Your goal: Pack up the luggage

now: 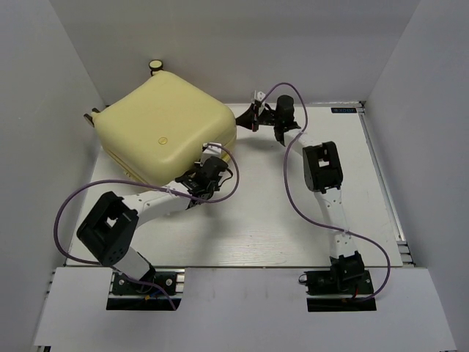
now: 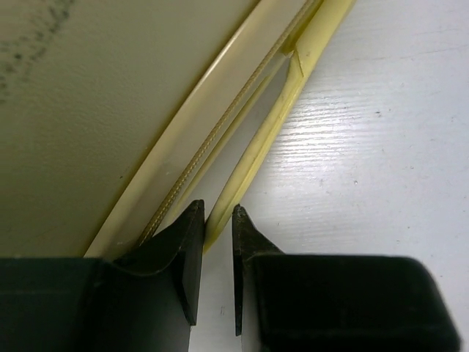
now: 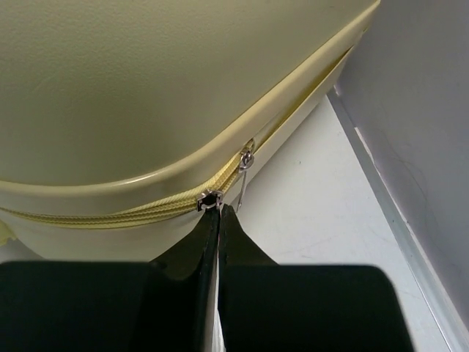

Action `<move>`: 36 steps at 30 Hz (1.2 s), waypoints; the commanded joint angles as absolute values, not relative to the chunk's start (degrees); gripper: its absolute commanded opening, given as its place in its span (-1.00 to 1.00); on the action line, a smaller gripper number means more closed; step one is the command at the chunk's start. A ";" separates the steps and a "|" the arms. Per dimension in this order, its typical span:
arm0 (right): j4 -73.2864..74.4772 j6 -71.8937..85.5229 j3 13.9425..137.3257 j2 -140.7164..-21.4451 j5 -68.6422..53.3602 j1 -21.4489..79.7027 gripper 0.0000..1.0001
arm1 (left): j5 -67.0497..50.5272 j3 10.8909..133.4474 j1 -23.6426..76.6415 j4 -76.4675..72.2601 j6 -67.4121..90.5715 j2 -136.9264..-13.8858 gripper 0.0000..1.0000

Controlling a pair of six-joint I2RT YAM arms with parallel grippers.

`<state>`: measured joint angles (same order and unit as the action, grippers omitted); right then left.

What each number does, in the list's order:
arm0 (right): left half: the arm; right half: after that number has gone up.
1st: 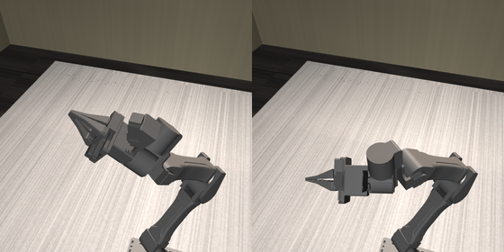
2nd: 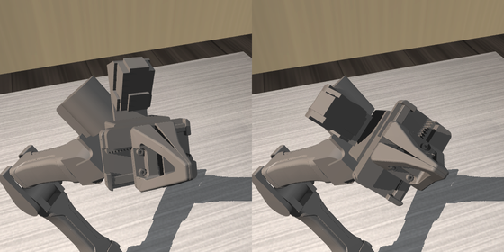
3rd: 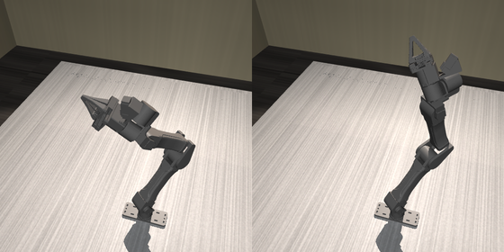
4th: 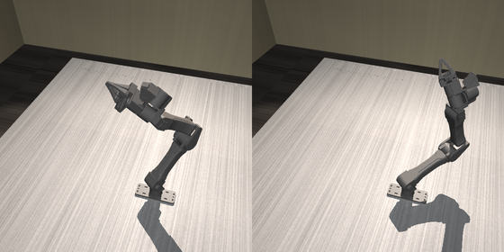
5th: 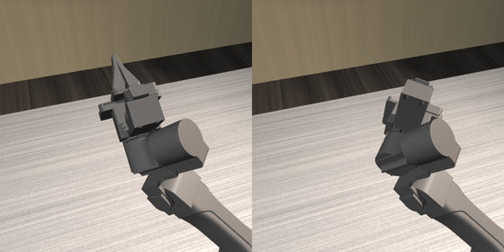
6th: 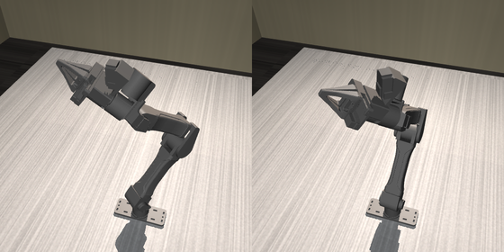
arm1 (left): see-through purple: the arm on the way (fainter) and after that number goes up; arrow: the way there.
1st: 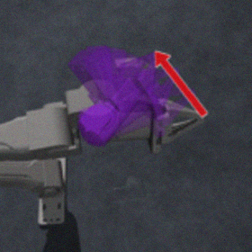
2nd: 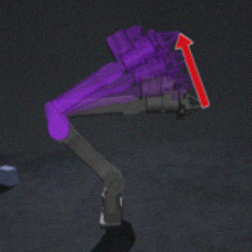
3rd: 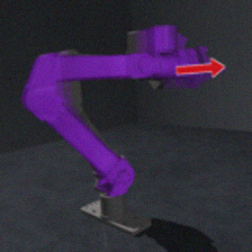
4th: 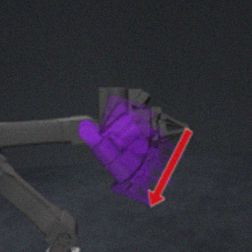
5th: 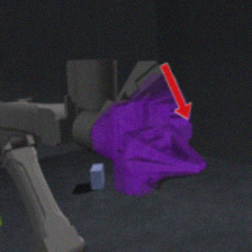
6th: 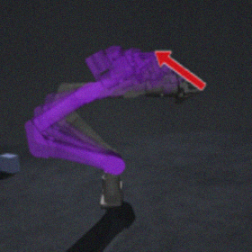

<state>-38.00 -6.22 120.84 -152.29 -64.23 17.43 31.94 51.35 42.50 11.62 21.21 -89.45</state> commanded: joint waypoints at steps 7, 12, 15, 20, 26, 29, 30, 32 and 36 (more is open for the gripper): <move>-57.47 -2.66 124.55 -154.26 -23.66 17.49 -1.00 | 29.79 38.50 43.33 47.55 26.72 -85.26 -1.00; -60.83 0.26 118.75 -149.08 -24.35 17.41 -1.00 | 31.73 38.23 44.03 46.32 26.19 -82.62 -1.00; -63.96 1.67 116.03 -147.06 -24.43 17.40 -0.37 | 32.69 38.23 44.82 46.49 26.10 -79.99 -1.00; -67.84 2.73 101.91 -136.26 -21.46 17.40 0.41 | 36.73 43.14 44.82 51.76 28.12 -76.73 -0.54; -66.91 4.65 75.87 -114.37 -12.68 16.17 0.81 | 38.33 57.11 49.04 54.31 22.68 -72.60 0.99; -45.94 6.77 69.96 -102.35 -12.31 15.38 0.81 | 34.03 67.56 51.23 57.72 21.11 -72.42 1.00; -39.70 5.64 71.01 -98.22 -13.44 15.29 0.81 | 29.14 69.76 52.02 58.09 20.40 -72.68 1.00; -13.32 5.19 75.12 -93.98 -13.62 15.38 0.81 | 26.99 78.73 53.60 60.37 18.73 -73.38 1.00; 14.55 9.14 84.63 -88.51 -12.57 15.29 0.81 | 25.66 97.33 53.88 64.68 15.12 -75.05 1.00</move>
